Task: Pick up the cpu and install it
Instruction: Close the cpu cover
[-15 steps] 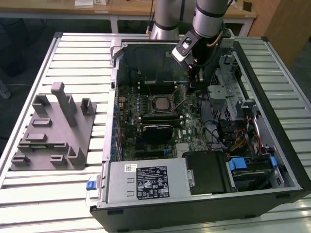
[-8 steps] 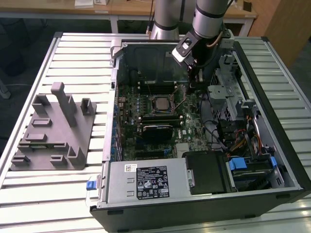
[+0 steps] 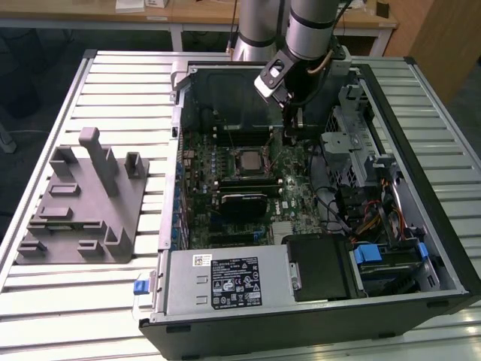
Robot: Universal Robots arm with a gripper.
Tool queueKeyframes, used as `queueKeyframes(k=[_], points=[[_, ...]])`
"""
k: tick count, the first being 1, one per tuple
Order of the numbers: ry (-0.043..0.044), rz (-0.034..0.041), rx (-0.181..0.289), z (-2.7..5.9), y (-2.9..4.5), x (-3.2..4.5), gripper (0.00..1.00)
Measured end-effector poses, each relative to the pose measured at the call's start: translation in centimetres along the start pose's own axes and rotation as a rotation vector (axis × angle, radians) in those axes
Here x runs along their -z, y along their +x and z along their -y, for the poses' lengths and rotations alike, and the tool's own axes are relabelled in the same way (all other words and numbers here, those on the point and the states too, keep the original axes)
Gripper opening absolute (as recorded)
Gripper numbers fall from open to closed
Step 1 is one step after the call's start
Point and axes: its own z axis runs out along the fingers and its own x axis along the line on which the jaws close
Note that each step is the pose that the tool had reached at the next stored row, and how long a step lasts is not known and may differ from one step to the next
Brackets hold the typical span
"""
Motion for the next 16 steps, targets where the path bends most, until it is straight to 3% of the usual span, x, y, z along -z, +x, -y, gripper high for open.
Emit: queueKeyframes(k=[14, 16], points=[[-0.0075, -0.0088, -0.006, 4.49, -0.03, -0.07, 0.11], [-0.008, -0.009, -0.006, 4.69, -0.03, -0.08, 0.11]])
